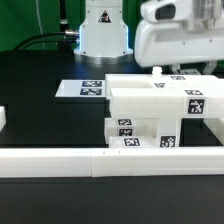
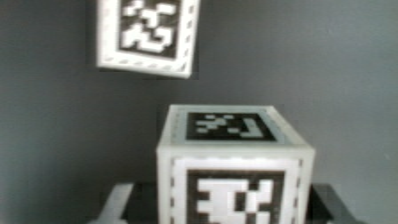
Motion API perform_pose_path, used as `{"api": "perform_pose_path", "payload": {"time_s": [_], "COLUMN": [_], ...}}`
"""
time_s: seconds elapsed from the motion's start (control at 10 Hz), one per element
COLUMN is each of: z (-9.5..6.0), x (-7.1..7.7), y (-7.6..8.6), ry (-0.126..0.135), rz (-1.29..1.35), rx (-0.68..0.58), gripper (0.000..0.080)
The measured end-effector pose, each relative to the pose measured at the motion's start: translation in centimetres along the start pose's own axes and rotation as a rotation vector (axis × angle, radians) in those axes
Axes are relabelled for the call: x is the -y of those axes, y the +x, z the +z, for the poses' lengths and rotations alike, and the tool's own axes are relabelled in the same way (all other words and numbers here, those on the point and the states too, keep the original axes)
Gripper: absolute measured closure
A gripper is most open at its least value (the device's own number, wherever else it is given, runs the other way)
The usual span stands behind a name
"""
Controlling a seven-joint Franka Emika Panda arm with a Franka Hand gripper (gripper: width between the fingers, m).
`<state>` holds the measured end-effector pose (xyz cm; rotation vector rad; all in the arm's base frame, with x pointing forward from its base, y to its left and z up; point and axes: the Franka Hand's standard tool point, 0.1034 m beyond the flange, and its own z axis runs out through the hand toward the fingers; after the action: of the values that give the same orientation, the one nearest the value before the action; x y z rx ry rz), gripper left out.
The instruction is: Assemble chair
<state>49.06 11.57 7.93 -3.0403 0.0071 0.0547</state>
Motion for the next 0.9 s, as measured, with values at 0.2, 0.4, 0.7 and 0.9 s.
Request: {"api": "perform_pose_path", "payload": {"time_s": [0.2, 0.4, 0.7, 0.9], "z": [-1.7, -1.1, -3.1, -5.9], "x": [-0.9, -0.7, -2.4, -3.9], "y": [1.3, 0.9, 2.6, 5.7], "ry": [0.011, 0.008, 0.012, 0.023], "rz": [0.005, 0.0, -0.044, -0.024], "rx": [0.001, 0.009, 0.026, -0.004], "gripper": [0.0515, 0.0515, 0.0515, 0.0515]}}
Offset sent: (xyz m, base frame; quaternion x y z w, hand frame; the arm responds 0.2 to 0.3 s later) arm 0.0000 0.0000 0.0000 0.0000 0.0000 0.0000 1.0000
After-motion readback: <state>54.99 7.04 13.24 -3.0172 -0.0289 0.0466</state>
